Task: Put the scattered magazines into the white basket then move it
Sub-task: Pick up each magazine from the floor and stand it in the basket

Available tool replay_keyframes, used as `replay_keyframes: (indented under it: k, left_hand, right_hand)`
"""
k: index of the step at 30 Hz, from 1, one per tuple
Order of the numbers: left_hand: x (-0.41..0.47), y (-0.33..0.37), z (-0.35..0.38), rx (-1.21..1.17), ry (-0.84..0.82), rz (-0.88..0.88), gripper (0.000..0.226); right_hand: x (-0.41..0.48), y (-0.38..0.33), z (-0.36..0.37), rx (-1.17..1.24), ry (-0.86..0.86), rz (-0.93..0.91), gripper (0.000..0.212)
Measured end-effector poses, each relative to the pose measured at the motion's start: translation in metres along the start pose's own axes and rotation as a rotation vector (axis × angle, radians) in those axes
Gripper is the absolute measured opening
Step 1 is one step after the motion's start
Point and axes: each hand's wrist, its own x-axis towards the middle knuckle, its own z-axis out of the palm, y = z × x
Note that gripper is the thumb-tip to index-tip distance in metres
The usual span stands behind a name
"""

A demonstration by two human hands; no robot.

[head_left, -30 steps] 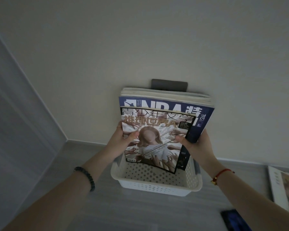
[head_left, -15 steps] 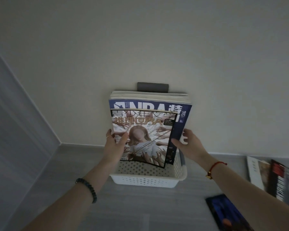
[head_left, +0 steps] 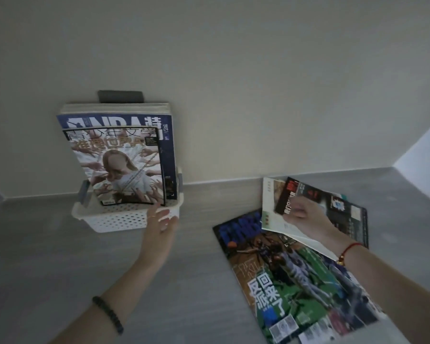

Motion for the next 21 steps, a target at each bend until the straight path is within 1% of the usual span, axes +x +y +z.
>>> replay_keyframes:
  k: [2,5,7,9,11,13,17,18,19,20,21]
  left_hand:
    - [-0.028,-0.013,0.033,-0.009,-0.053,-0.092,0.052]
    - [-0.063,-0.041,0.079,-0.031,-0.138,-0.28,0.055]
    - [-0.085,-0.055,0.105,-0.065,-0.141,-0.38,0.055]
    - [-0.104,-0.066,0.125,-0.093,-0.074,-0.425,0.051]
    - [-0.119,-0.072,0.141,-0.147,-0.013,-0.44,0.044]
    - [-0.131,-0.074,0.153,-0.223,0.033,-0.481,0.046]
    - [-0.139,-0.068,0.156,-0.281,0.132,-0.517,0.05]
    - [-0.136,-0.066,0.151,-0.332,0.136,-0.546,0.047]
    - [-0.133,-0.063,0.146,-0.383,0.119,-0.573,0.037]
    - [-0.13,-0.061,0.142,-0.424,0.086,-0.596,0.022]
    - [-0.128,-0.058,0.139,-0.457,0.061,-0.625,0.014]
  right_hand:
    - [-0.018,0.027,-0.016,-0.093,-0.045,0.031,0.056]
    - [-0.044,0.068,-0.025,-0.199,-0.091,0.08,0.063]
    - [-0.059,0.095,-0.023,-0.266,-0.148,0.08,0.068]
    - [-0.071,0.121,-0.018,-0.33,-0.173,0.065,0.071]
    - [-0.079,0.141,-0.01,-0.434,-0.162,0.009,0.07]
    - [-0.084,0.154,-0.001,-0.547,-0.126,-0.063,0.069]
    - [-0.083,0.156,0.002,-0.547,-0.07,-0.09,0.073]
    - [-0.082,0.156,0.0,-0.554,-0.074,-0.093,0.074]
    - [-0.081,0.156,-0.001,-0.567,-0.081,-0.098,0.074]
    - [-0.08,0.156,-0.003,-0.581,-0.089,-0.102,0.074]
    - [-0.081,0.156,-0.003,-0.594,-0.097,-0.109,0.073]
